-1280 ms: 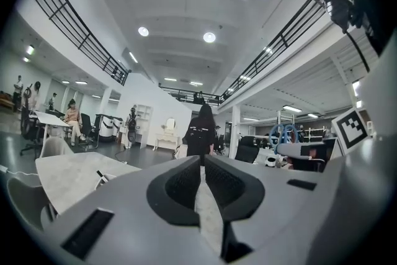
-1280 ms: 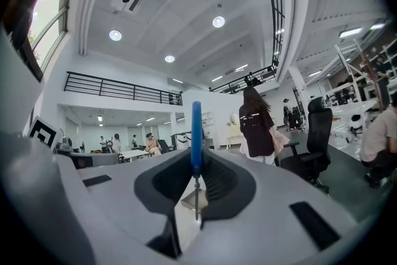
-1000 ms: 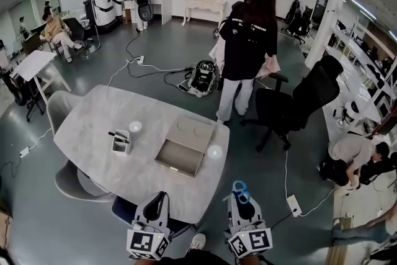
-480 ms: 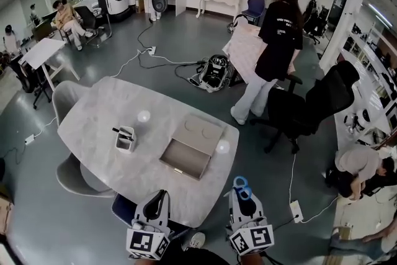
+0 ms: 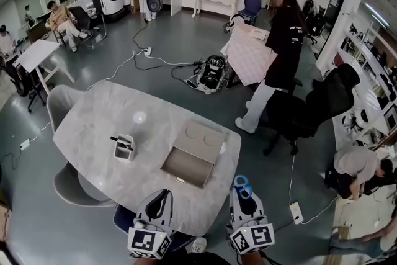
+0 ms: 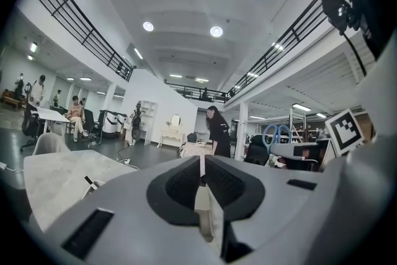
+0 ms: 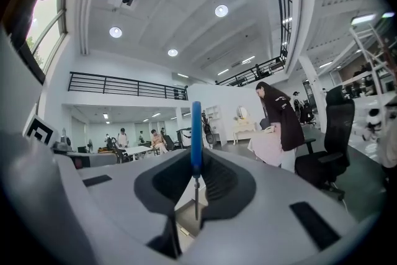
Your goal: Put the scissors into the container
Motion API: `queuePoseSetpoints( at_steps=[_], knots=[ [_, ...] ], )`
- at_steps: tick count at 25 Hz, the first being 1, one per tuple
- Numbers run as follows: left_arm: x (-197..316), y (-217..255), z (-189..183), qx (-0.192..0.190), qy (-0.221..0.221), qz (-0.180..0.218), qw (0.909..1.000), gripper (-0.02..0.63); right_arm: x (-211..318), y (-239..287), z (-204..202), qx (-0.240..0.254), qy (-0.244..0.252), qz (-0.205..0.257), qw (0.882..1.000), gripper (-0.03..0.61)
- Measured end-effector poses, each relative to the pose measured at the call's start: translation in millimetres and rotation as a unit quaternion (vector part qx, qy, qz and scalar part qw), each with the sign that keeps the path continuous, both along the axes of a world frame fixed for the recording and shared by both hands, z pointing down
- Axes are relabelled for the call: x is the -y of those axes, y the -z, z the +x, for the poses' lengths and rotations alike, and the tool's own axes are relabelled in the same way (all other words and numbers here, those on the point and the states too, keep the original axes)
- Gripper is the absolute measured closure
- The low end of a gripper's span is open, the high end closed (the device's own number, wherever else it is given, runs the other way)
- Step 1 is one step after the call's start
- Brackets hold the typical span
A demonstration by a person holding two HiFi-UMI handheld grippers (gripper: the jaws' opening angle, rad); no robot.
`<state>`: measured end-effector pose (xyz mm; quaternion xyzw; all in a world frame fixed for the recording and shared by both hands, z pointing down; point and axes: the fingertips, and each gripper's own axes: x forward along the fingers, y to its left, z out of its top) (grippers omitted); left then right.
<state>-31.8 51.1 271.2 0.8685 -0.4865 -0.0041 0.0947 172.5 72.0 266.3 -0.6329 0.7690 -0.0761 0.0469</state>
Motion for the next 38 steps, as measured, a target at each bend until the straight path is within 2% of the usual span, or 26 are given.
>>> queuePoseSetpoints(
  at_steps=[4, 9, 21, 29, 38],
  knots=[
    [11.7, -4.7, -2.2, -0.001, -0.009, -0.006, 0.9999, 0.58, 14.0, -3.4, -7.7, -0.004, 0.002, -0.011, 1.0, 0.538],
    [25.5, -23.4, -7.8, 0.0, -0.009, -0.031, 0.9995, 0.58, 33.6, -22.2, -17.7, -0.013, 0.016, -0.035, 0.999, 0.538],
    [74.9, -90.5, -7.8, 0.002, -0.021, -0.085, 0.9961, 0.58, 106.5, -110.1, -47.0, -0.041, 0.075, -0.135, 0.987, 0.538],
    [104.1, -145.1, -5.4, 0.007, -0.022, -0.129, 0.9914, 0.58, 149.9, -188.5, -72.0, -0.079, 0.127, -0.217, 0.965, 0.538],
    [129.5, -199.9, -2.9, 0.009, -0.027, -0.171, 0.9849, 0.58, 188.0, -262.5, -99.0, -0.176, 0.179, -0.298, 0.921, 0.538]
  ],
)
